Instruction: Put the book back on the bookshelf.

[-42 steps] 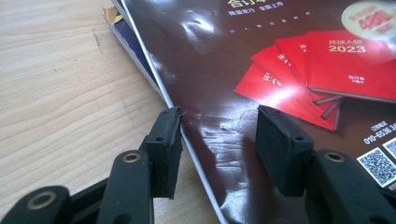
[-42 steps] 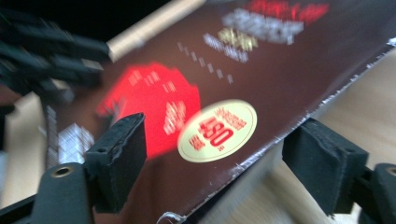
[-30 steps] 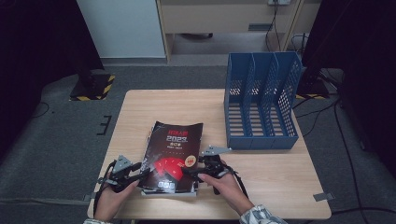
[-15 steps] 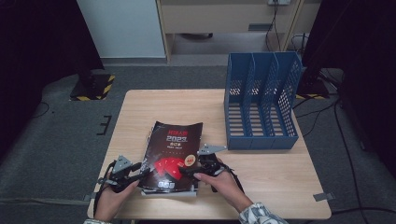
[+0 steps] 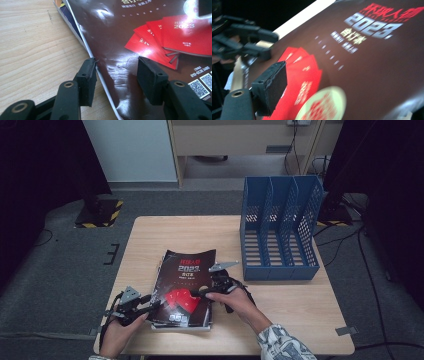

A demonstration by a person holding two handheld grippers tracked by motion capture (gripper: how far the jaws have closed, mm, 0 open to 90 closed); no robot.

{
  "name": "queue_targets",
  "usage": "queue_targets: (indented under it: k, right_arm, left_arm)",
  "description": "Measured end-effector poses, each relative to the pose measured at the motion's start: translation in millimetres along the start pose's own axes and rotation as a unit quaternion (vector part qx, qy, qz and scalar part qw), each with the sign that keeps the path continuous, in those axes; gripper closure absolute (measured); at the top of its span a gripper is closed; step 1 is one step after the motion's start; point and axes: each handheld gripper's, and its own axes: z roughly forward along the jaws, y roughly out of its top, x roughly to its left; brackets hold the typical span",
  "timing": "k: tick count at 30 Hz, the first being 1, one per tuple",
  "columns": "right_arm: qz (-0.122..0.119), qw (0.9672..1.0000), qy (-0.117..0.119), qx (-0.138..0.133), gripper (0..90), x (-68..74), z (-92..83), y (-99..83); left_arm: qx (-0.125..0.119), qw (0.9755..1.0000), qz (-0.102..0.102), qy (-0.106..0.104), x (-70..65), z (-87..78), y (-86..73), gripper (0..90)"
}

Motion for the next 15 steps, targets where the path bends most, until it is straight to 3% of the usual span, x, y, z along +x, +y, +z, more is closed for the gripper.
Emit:
queue_targets:
  k: [3, 7, 10, 12, 13, 15]
  right_arm:
    - [0.01, 0.9999, -0.007, 0.005, 21.8, -6.5, 4.6, 8.6]
    - [-0.011, 0.9995, -0.031, -0.001, 29.9, -4.9, 4.6, 6.0]
    - [0.015, 0.9987, -0.04, -0.026, 44.4, -9.0, 1.8, 1.1]
    - [0.02, 0.9984, -0.043, -0.03, 48.0, -9.7, 1.4, 0.6]
    - [0.035, 0.9979, -0.046, -0.031, 55.4, -10.9, 0.5, 0.8]
    - [0.037, 0.9977, -0.047, -0.032, 57.2, -11.6, 0.3, 1.1]
  left_arm:
    - [-0.001, 1.0, 0.0, 0.001, 0.3, -0.1, -0.4, 49.4]
    - [0.0, 1.0, 0.001, 0.0, 1.2, -0.1, -0.6, 48.6]
    - [-0.001, 1.0, 0.003, 0.003, 0.6, -0.2, -0.6, 48.1]
    - [-0.001, 1.0, 0.006, 0.005, -0.1, -0.3, -0.5, 48.1]
    - [-0.002, 0.9999, 0.008, 0.005, -0.3, -0.2, -0.5, 48.0]
    - [-0.001, 0.9999, 0.009, 0.006, 0.0, -0.2, -0.4, 47.6]
